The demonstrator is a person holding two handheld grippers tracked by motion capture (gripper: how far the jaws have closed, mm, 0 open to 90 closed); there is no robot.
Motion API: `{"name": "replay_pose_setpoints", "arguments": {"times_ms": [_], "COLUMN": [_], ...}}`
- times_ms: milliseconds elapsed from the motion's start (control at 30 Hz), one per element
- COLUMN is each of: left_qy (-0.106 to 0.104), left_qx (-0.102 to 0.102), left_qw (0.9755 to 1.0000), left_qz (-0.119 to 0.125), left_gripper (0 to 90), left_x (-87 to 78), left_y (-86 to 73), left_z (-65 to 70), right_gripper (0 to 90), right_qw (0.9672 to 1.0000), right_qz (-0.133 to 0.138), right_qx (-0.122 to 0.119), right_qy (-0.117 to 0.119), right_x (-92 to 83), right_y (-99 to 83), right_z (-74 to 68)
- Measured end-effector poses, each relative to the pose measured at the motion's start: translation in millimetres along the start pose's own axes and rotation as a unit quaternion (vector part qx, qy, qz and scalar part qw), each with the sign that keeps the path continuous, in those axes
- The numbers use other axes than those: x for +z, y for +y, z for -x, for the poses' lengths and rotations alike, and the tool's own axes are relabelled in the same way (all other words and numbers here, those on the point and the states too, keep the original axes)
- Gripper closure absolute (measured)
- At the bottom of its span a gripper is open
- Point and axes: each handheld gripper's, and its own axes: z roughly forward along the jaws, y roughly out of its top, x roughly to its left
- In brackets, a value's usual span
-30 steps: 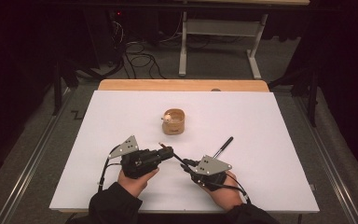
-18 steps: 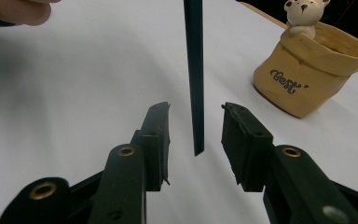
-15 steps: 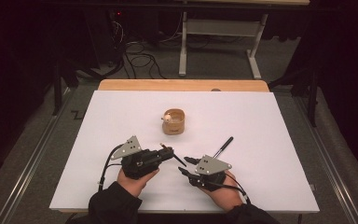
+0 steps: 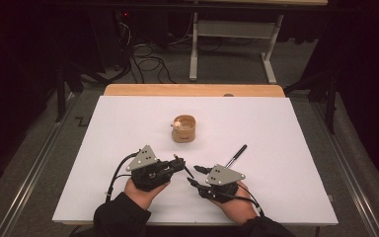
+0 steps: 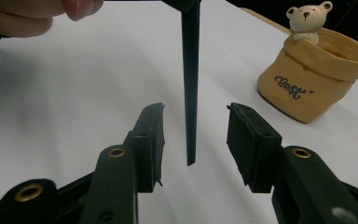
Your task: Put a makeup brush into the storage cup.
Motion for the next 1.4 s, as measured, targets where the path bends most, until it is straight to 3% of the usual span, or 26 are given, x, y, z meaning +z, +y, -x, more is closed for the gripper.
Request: {"name": "replay_pose_setpoints", "arguments": {"times_ms": [167, 333, 733, 933, 1267, 1400], "left_qy": [0.006, 0.008, 0.005, 0.004, 0.002, 0.0], "left_qx": [0.011, 0.023, 0.039, 0.038, 0.038, 0.033], "left_qw": [0.9998, 0.9993, 0.9986, 0.9988, 0.9991, 0.9994], "left_qz": [-0.015, -0.027, -0.034, -0.029, -0.021, -0.009], "left_gripper": [82.9, 82.9, 82.9, 82.9, 82.2, 75.2], "left_x": [3.0, 6.2, 8.7, 9.0, 6.9, 4.9], "left_y": [-0.4, -0.6, -0.6, -0.7, 0.2, 0.9], "left_z": [3.8, 9.5, 16.5, 17.8, 17.9, 17.0], "right_gripper": [58.3, 65.1, 77.8, 84.0, 85.2, 85.2], "right_qw": [1.0, 0.9999, 0.9997, 0.9996, 0.9995, 0.9989], "right_qz": [0.003, 0.011, 0.025, 0.026, 0.03, 0.04], "right_qx": [0.002, 0.002, 0.002, 0.007, 0.01, 0.023], "right_qy": [0.0, -0.001, 0.002, 0.003, 0.008, 0.012], "right_x": [1.2, 0.5, -1.5, -2.0, -3.7, -5.2], "right_y": [1.2, 3.2, 6.1, 6.1, 8.0, 8.8], "right_z": [-2.4, -5.1, -7.9, -7.6, -6.9, -5.8]}}
